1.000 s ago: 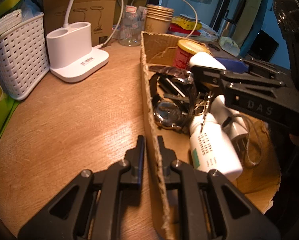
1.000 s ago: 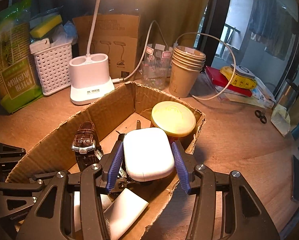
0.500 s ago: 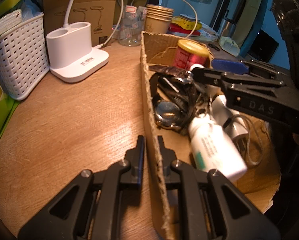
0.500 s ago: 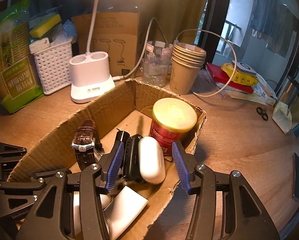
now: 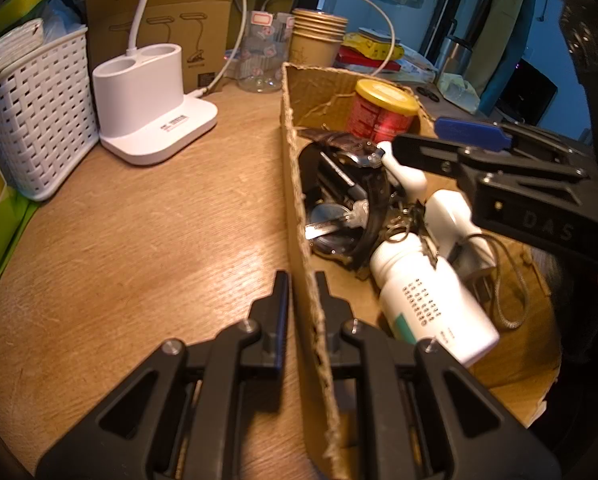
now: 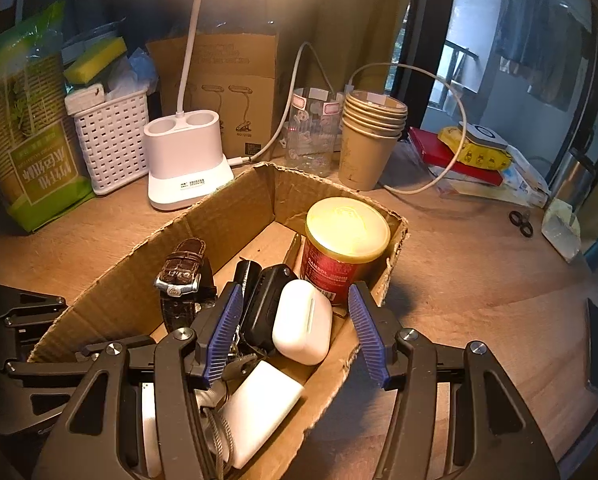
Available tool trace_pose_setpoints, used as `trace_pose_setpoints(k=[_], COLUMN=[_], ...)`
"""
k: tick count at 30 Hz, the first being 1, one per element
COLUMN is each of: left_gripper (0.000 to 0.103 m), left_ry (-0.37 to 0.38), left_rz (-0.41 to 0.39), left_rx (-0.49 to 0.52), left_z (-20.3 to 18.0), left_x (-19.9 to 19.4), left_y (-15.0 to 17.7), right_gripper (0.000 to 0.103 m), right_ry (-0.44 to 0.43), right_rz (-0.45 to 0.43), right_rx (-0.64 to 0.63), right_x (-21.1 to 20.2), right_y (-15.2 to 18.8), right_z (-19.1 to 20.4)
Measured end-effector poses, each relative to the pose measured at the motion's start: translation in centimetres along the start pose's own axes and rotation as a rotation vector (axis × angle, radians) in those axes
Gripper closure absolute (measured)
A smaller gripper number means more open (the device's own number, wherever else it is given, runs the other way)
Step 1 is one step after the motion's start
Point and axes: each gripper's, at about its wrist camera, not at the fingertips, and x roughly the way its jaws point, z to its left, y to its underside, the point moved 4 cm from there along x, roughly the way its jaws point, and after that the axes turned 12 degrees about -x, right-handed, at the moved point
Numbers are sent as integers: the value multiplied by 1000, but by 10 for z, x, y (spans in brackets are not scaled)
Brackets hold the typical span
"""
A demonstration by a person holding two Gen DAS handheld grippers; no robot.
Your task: Organize rigid objects
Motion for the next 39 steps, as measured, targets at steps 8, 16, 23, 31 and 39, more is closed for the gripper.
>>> trace_pose_setpoints(k=[8,16,23,31,39], left_gripper=[90,90,90,90,79], left_ry=[-1,-2,4,-6,-8], left_rz=[0,-4,-12,-103,-209], left_rx=[0,-6,-3,-4,1], left_z=[0,0,-2,-6,-18], left_x=[0,0,-4,-29,-64], left_y=[0,0,0,-2,-6], right_gripper=[45,45,45,44,39], right_ry=[22,61,99,121,154], right_rz=[1,0,-18,-30,-96], right_rx=[45,109,166,155,168], right_x=[-24,-50,-72,-90,-124], right_y=[8,23,35,38,39], right_z=[2,0,-3,8,13])
